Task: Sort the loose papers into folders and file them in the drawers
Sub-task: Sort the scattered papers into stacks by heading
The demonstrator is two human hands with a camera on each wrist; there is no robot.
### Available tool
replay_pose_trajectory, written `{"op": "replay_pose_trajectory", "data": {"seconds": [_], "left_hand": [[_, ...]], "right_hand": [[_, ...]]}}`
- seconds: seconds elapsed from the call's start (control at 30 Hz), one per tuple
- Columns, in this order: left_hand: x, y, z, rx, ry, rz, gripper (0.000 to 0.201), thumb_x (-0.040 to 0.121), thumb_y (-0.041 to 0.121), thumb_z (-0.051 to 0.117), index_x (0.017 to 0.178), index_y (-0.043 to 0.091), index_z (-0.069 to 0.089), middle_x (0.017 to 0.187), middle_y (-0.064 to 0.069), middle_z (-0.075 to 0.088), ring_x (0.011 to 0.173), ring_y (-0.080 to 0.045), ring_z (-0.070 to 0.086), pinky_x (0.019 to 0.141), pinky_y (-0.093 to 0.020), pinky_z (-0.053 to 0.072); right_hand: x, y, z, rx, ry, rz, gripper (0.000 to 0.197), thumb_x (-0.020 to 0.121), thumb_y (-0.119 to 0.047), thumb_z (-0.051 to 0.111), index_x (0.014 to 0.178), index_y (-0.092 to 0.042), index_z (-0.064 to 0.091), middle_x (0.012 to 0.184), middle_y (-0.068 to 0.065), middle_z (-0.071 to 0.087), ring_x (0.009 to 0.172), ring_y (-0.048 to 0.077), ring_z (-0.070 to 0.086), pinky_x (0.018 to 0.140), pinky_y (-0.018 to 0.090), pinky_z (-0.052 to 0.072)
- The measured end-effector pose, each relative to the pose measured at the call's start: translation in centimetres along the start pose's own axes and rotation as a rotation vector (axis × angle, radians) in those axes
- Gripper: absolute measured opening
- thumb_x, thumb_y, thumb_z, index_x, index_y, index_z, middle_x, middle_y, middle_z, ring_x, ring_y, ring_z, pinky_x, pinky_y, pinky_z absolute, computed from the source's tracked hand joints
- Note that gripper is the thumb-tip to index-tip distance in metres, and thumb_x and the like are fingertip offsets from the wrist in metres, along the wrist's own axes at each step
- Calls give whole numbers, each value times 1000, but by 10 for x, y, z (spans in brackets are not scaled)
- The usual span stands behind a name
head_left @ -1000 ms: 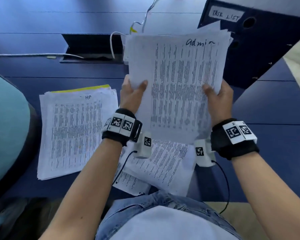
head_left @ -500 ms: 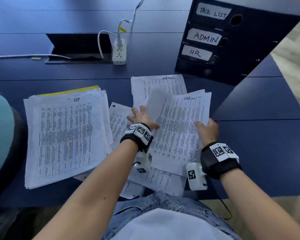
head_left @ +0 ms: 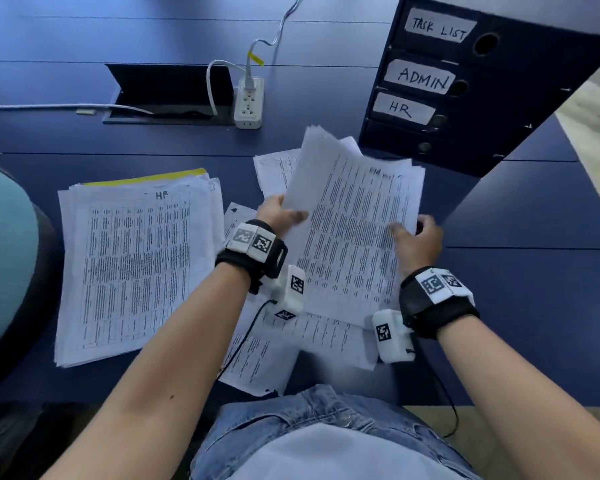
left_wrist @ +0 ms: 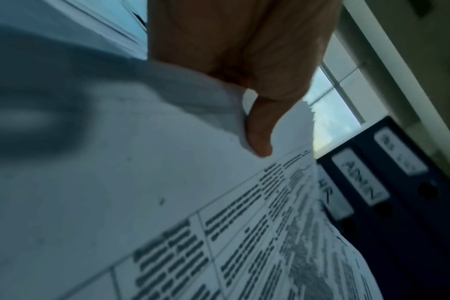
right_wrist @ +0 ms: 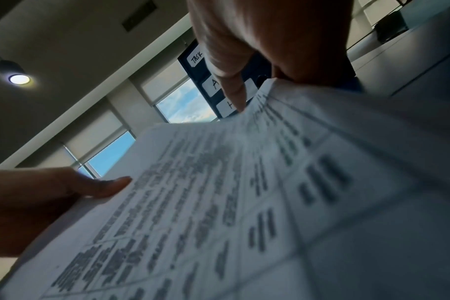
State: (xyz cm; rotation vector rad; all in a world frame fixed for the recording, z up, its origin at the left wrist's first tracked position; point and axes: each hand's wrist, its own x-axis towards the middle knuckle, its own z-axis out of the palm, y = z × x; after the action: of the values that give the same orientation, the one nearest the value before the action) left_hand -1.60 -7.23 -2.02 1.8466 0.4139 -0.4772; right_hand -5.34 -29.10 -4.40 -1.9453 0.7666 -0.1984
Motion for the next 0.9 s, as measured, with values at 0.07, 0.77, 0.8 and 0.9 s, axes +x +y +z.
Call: {"op": "replay_pose_trajectory", "data": {"seconds": [0.07,0.77,0.8,0.9], "left_hand": [[2,8,-7,-108,52,55,39,85,6,63,122,-1,54,107,-12,60,98,-23,57,90,-33,46],[22,-10,-15,-73,401,-290,59,82,29,68,118,7,27,138,-18,38,123,-30,45,98,-31,37],[22,-12,-16,-99,382,-310,73,78,35,72,126,2,28,138,-18,37,122,-30,46,99,-32,38],[17,-14,-12,-97,280,-324,77,75,34,75,131,-4,38,130,-11,50,111,-27,55,97,-34,45]], "right_hand": [[12,-9,1,24,-48,52,44,81,-29,68,116,-8,51,121,8,52,100,23,56,75,24,40],[25,-15,35,-235,-660,67,34,85,-9,65,117,0,59,120,13,61,109,29,59,93,34,47],[23,-12,33,-272,-647,68,34,84,-12,67,115,-1,60,120,13,62,108,29,60,93,35,48],[11,-19,21,-680,-541,-73,42,81,-31,70,109,-2,60,109,12,61,105,31,59,83,35,48]]}}
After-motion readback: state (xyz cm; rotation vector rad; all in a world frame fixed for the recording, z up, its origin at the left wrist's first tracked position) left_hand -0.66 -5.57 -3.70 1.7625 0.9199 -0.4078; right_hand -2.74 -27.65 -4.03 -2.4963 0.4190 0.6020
